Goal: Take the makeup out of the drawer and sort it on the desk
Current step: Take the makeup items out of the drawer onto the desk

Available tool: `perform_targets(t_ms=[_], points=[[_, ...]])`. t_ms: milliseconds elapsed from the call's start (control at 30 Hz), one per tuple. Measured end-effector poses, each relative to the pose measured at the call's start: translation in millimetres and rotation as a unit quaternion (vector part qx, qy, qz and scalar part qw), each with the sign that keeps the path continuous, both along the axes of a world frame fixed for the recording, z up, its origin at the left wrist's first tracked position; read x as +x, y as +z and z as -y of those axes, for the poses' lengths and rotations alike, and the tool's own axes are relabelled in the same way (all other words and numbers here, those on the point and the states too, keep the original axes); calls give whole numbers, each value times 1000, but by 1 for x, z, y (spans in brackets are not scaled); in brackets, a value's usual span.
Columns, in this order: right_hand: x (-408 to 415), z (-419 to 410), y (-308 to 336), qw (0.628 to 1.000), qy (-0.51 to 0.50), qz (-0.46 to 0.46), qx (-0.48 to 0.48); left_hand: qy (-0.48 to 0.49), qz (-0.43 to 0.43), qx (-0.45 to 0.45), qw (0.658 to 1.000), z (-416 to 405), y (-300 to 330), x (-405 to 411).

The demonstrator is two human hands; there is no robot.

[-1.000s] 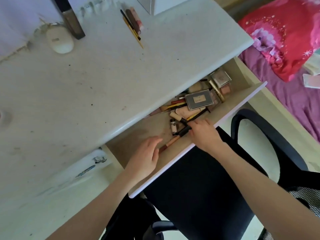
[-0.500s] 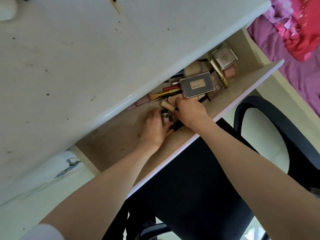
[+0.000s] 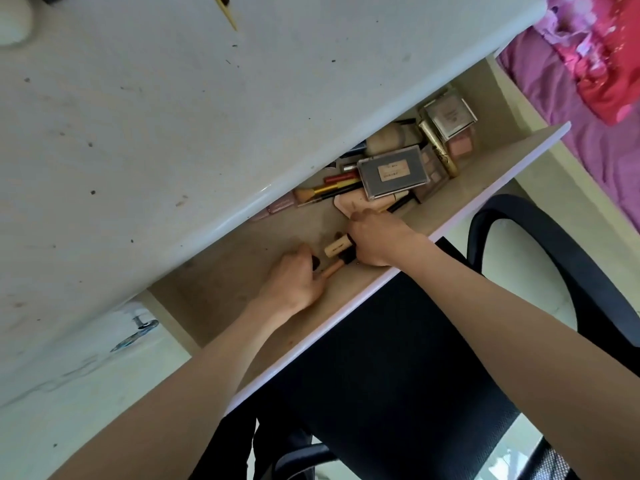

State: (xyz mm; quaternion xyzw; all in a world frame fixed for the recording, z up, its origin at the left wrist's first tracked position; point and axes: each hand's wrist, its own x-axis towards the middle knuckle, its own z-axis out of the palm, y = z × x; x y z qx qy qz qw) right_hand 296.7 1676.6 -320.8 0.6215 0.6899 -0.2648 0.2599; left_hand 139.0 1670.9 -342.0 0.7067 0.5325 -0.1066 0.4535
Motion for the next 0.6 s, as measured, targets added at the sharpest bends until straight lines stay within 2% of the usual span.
perform_targets(t_ms=[167,333,400,500,600], points=[[1,0,0,998,40,21,-40,-77,-45,8,996,8,-5,-2],[-2,-3,2,996,46,45,-68,-22,-40,-110,993,8,-7,-6],[-2,-2,3,994,42,41,-87,-34,-32,-130,990,7,-5,-13],[-5,0,7,992,11,33,-120,-45,-23,-144,988,6,0,-24],[-8,1,16,993,-56,2,-104,-36,2,-139,990,7,14,-32]])
